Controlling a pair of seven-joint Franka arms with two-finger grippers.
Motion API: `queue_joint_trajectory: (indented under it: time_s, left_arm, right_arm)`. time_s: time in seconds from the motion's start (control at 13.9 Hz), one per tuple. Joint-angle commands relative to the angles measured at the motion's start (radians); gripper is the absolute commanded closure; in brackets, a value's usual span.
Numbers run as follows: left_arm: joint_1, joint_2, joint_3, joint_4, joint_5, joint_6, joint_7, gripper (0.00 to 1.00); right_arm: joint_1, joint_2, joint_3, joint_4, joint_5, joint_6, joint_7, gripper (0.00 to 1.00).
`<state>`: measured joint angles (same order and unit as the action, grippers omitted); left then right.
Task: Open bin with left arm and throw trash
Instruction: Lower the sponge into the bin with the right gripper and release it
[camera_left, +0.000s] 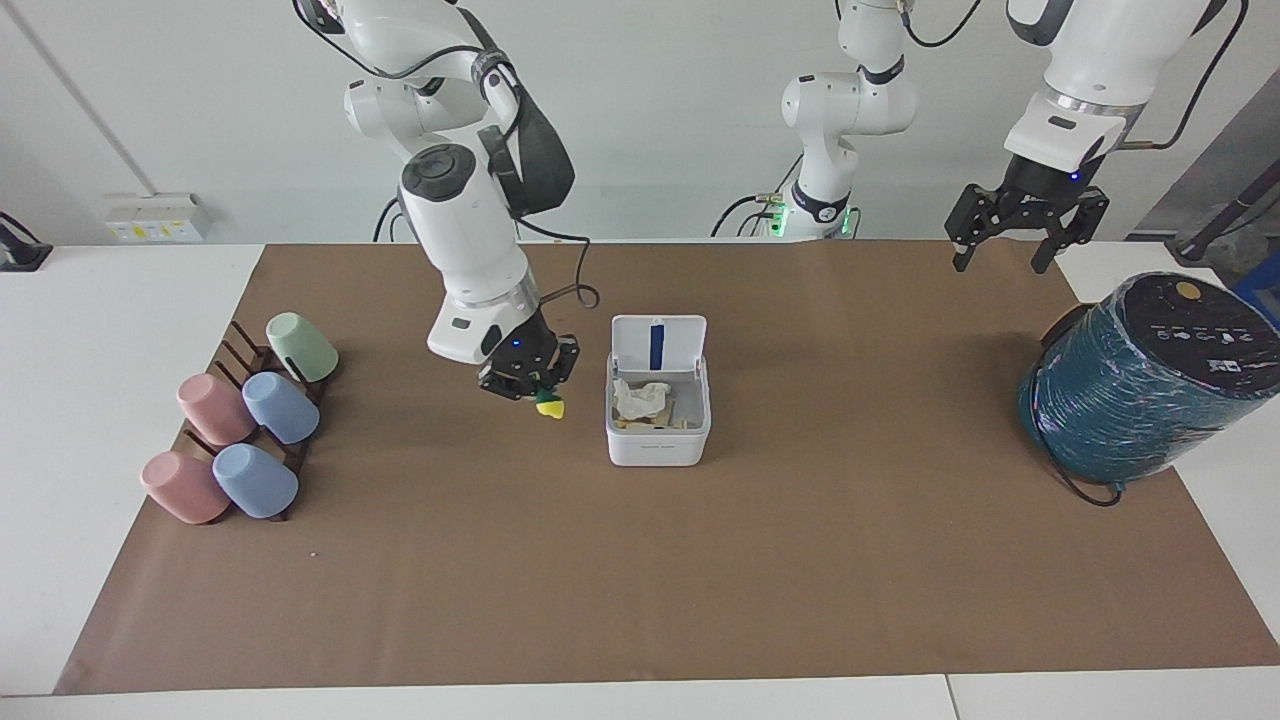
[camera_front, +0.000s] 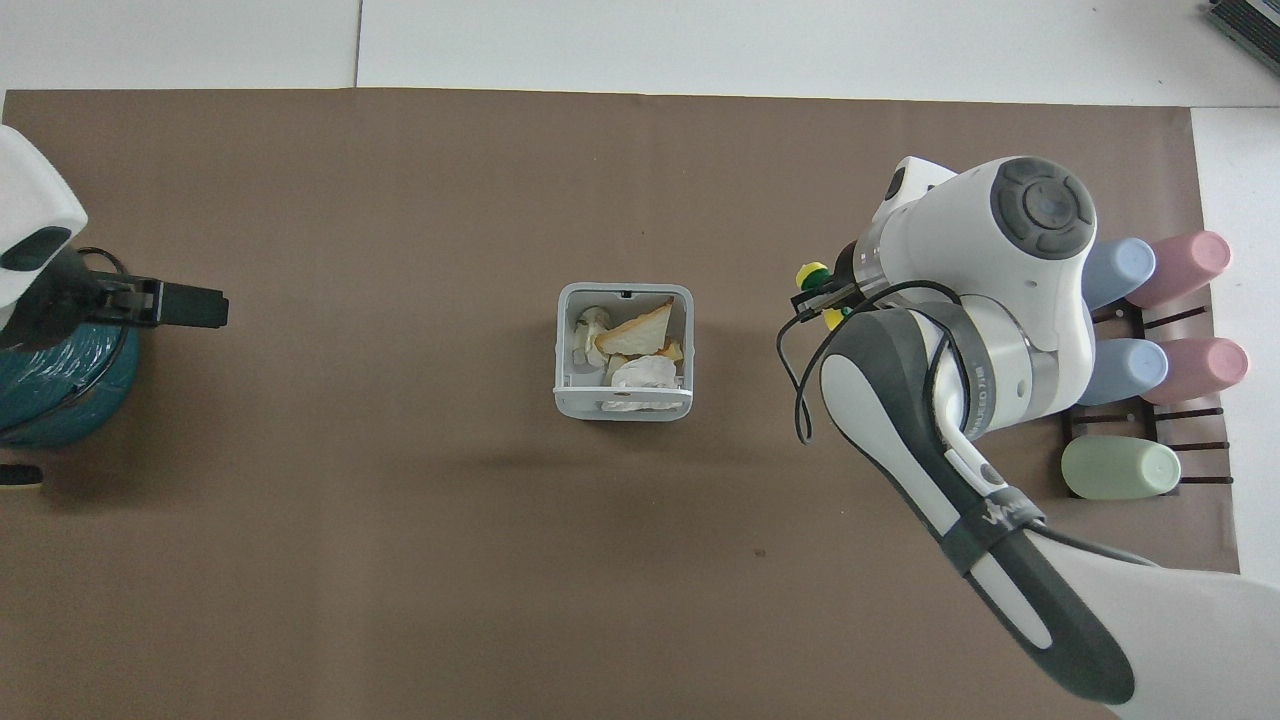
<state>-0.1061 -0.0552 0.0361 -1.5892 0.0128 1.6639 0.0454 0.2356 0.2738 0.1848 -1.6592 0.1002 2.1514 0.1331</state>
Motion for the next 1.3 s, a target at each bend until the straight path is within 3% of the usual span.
queue_joint_trajectory:
  time_s: [0.0, 0.29, 0.5, 0.65, 0.87, 0.94, 1.23]
  left_arm:
    - [0.02, 0.026, -0.008, 0.045, -0.028, -0.052, 0.016, 0.0]
    - [0.039, 0.018, -0.007, 0.034, -0.028, -0.09, 0.021, 0.0]
    - [0.051, 0.012, -0.007, 0.032, -0.03, -0.099, 0.022, 0.0]
    - [0.049, 0.012, -0.007, 0.032, -0.033, -0.096, 0.022, 0.0]
    - [0.049, 0.014, -0.007, 0.037, -0.047, -0.095, 0.022, 0.0]
    - [0.049, 0.014, -0.008, 0.035, -0.048, -0.092, 0.022, 0.0]
    - [0.045, 0.012, -0.012, 0.034, -0.047, -0.085, 0.022, 0.0]
  right_arm:
    - [0.051, 0.042, 0.018, 0.021, 0.039, 0.074, 0.169, 1.0]
    - [0.087, 0.087, 0.018, 0.009, 0.162, 0.102, 0.192, 1.0]
    - [0.097, 0.102, 0.018, -0.008, 0.188, 0.102, 0.23, 0.73]
    - [0.097, 0.096, 0.018, -0.034, 0.188, 0.104, 0.232, 0.36]
    - [0.097, 0.096, 0.018, -0.034, 0.188, 0.104, 0.23, 0.06]
    - [0.097, 0.096, 0.018, -0.034, 0.187, 0.105, 0.224, 0.0]
    - [0.1, 0.094, 0.018, -0.014, 0.185, 0.11, 0.23, 0.0]
